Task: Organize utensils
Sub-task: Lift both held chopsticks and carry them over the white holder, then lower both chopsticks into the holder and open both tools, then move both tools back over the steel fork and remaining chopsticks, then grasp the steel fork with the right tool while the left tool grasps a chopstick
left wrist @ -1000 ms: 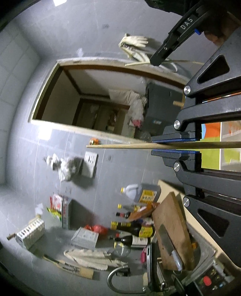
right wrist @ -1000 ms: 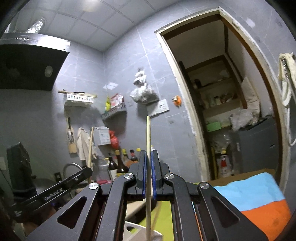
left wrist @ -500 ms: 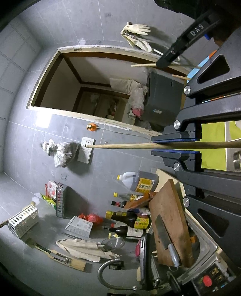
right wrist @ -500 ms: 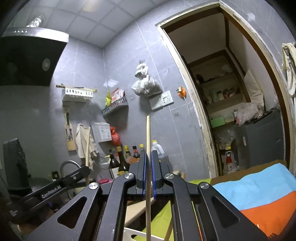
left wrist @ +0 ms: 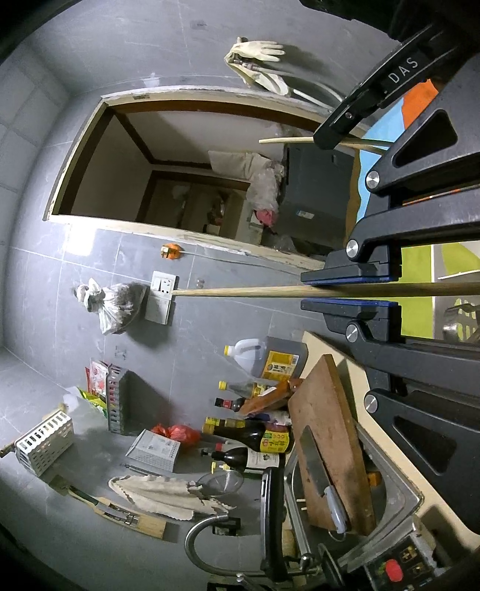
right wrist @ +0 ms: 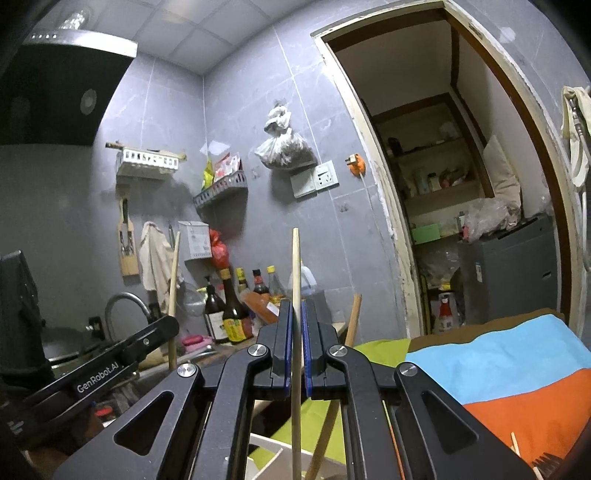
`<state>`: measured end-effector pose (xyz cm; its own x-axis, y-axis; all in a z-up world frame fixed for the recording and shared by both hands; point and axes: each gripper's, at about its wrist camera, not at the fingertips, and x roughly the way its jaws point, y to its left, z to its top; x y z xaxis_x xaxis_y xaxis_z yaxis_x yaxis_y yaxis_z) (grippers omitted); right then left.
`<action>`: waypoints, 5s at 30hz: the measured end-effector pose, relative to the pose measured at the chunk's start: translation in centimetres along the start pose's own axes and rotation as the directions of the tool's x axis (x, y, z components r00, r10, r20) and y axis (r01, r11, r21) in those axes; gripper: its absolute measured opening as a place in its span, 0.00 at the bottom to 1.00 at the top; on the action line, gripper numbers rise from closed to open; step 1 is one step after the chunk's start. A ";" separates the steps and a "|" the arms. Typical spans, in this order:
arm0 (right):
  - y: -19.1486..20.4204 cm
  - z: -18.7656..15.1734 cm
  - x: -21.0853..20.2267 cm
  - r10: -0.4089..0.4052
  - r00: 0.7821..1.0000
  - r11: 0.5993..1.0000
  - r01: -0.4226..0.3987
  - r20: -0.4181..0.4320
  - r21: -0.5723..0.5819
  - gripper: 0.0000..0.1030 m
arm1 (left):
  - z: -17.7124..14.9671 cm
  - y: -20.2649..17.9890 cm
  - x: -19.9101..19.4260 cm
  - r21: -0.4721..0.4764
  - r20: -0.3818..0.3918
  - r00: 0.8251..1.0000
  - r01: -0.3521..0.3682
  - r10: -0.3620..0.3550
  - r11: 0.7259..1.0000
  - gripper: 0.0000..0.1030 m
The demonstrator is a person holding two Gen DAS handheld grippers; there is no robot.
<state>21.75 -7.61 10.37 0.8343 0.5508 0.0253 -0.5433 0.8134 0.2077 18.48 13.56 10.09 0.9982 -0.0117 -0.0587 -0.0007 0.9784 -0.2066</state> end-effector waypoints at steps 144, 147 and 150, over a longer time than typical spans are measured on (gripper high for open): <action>-20.8 -7.1 -9.3 -0.263 0.615 0.965 0.184 -0.743 -0.189 0.35 | -18.2 -22.8 12.3 -0.011 -0.853 0.482 0.365 -0.199 0.931 0.08; -20.7 -7.2 -8.6 -0.256 0.614 0.966 0.183 -0.747 -0.180 0.29 | -18.0 -22.9 13.0 -0.011 -0.864 0.468 0.346 -0.183 0.938 0.07; -20.6 -7.3 -7.6 -0.253 0.609 0.967 0.184 -0.752 -0.176 0.25 | -17.8 -22.9 13.3 -0.002 -0.873 0.458 0.341 -0.168 0.940 0.06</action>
<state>25.92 -27.24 -1.24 0.5753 0.2700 -0.7721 -0.3881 0.9210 0.0330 30.73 -12.69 -3.32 0.4047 -0.3496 -0.8450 0.3393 0.9155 -0.2162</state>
